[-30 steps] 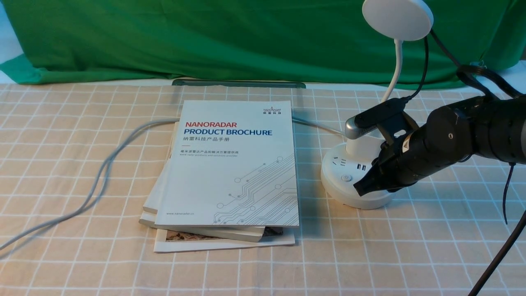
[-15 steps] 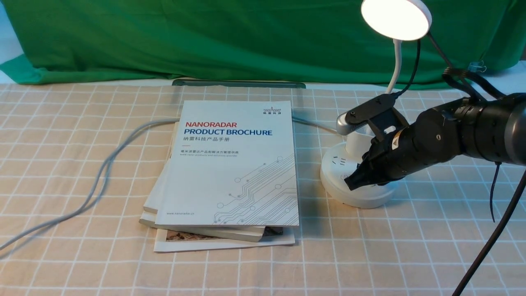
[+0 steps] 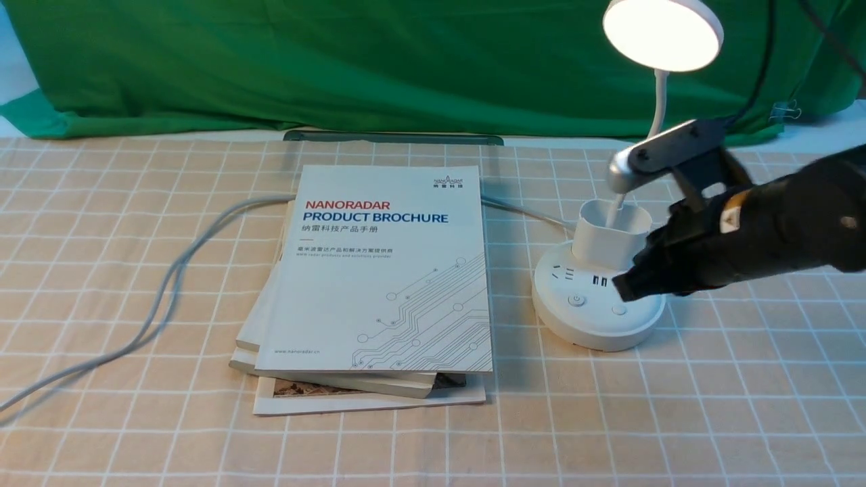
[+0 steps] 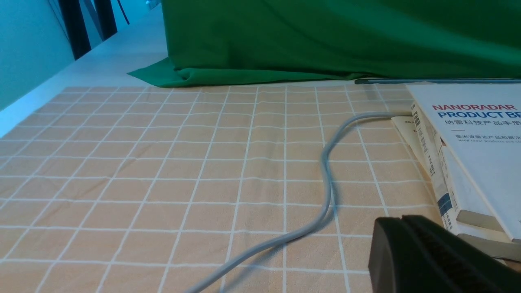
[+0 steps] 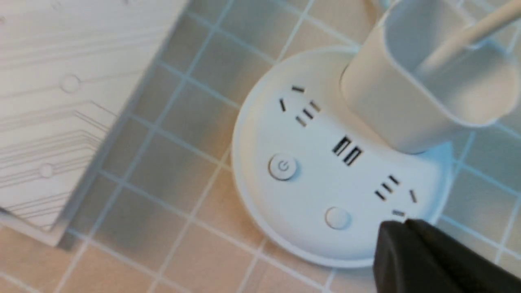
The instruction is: Turn on the table lamp on the light coffee tablecloth with your hand.
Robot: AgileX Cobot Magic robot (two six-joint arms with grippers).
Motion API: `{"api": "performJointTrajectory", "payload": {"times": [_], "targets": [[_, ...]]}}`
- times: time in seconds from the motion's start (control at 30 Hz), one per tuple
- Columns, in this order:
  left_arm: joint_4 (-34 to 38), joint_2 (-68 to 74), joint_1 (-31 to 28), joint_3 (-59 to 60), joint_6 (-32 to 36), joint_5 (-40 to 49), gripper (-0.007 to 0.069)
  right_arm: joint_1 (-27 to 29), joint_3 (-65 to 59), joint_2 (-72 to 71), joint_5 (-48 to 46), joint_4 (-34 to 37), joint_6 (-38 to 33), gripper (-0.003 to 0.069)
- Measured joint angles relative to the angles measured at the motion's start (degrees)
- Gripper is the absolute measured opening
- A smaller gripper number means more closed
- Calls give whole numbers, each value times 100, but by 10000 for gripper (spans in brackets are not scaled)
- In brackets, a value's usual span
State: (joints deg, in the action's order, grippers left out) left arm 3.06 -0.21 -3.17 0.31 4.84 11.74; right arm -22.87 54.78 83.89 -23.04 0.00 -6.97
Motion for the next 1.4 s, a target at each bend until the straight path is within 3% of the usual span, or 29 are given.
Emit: {"api": "performJointTrajectory", "payload": {"times": [0.47, 0.77, 0.93, 1.0, 1.27, 1.4], "targets": [[0, 0, 0, 0, 0, 0, 21, 0, -1983, -5128, 184, 30, 390, 56], [0, 0, 0, 0, 0, 0, 21, 0, -2893, -6769, 566, 30, 8, 76], [0, 0, 0, 0, 0, 0, 21, 63, -3728, -7299, 1462, 73, -8, 89], [0, 0, 0, 0, 0, 0, 21, 291, -4136, -7500, 1730, 102, 8, 99], [0, 0, 0, 0, 0, 0, 21, 2368, -5379, -7861, 2024, 0, 319, 123], [0, 0, 0, 0, 0, 0, 21, 2476, -5521, -8309, 1917, -233, 806, 130]]}}
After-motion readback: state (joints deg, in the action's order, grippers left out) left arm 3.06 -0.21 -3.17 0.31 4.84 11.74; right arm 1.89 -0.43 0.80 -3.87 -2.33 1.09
